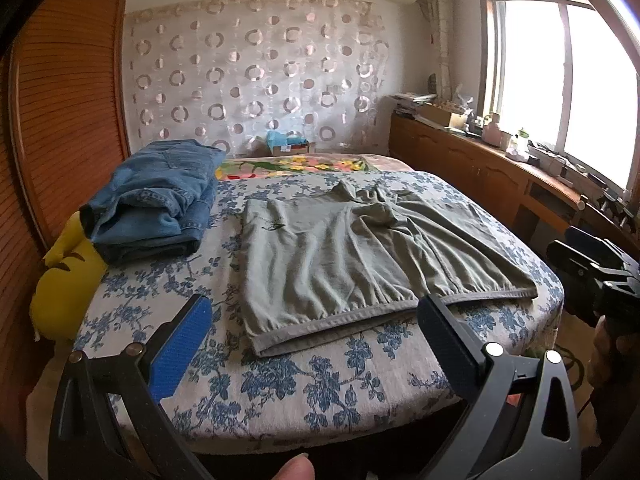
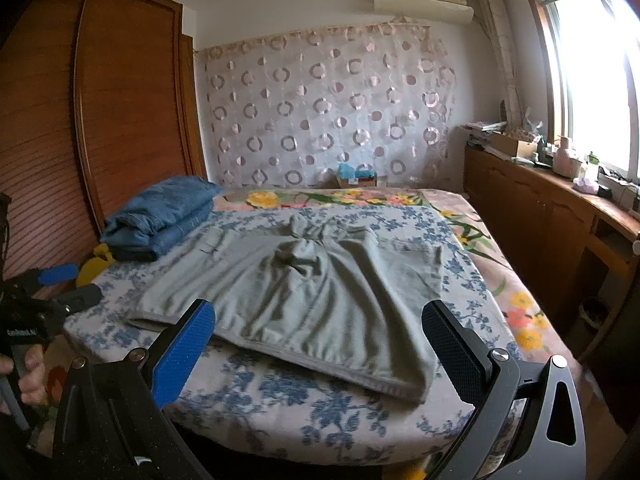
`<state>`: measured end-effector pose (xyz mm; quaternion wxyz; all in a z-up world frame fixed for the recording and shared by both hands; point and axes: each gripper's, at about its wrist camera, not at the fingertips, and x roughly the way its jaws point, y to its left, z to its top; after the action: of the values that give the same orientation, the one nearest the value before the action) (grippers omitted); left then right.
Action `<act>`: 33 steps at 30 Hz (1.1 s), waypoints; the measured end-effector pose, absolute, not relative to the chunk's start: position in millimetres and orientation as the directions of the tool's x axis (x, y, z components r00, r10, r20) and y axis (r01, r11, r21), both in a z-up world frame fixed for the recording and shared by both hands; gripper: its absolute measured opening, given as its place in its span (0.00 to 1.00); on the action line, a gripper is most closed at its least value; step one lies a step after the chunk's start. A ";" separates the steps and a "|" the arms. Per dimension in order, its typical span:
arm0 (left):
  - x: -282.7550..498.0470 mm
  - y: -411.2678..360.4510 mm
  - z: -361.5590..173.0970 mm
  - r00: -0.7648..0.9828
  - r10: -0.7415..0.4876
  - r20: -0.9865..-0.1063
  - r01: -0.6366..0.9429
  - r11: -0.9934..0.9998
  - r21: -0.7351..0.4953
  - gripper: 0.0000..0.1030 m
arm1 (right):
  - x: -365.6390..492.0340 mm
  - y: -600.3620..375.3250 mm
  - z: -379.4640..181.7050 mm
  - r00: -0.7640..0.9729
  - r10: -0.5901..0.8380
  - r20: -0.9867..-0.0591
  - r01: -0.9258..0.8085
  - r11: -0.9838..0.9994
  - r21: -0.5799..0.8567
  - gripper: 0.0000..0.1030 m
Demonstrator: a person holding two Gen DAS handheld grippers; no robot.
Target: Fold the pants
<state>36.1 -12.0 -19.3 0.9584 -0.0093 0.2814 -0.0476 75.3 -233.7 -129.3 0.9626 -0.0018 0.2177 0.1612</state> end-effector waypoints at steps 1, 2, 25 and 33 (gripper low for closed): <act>37.5 -12.7 -19.7 0.836 -0.100 -0.540 0.091 0.995 -0.044 1.00 | 76.7 -233.4 -129.8 0.853 0.306 -0.424 -0.309 0.949 0.063 1.00; 39.7 -13.3 -19.6 0.835 -0.108 -0.540 0.102 0.994 -0.041 1.00 | 79.3 -234.2 -129.8 0.852 0.300 -0.429 -0.305 0.951 0.057 1.00; 106.2 -36.2 -44.8 0.759 -0.231 -0.608 0.240 0.968 -0.068 1.00 | 182.0 -258.7 -116.1 0.777 0.292 -0.557 -0.321 0.946 0.048 0.71; 119.2 -37.8 -58.0 0.728 -0.239 -0.643 0.242 0.967 -0.085 1.00 | 246.0 -275.0 -129.5 0.707 0.233 -0.668 -0.240 0.967 0.083 0.45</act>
<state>119.2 -37.8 -58.0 0.9294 0.0023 0.3456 -0.1293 246.0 -275.0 -129.5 0.9238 -0.0049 0.3607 0.1280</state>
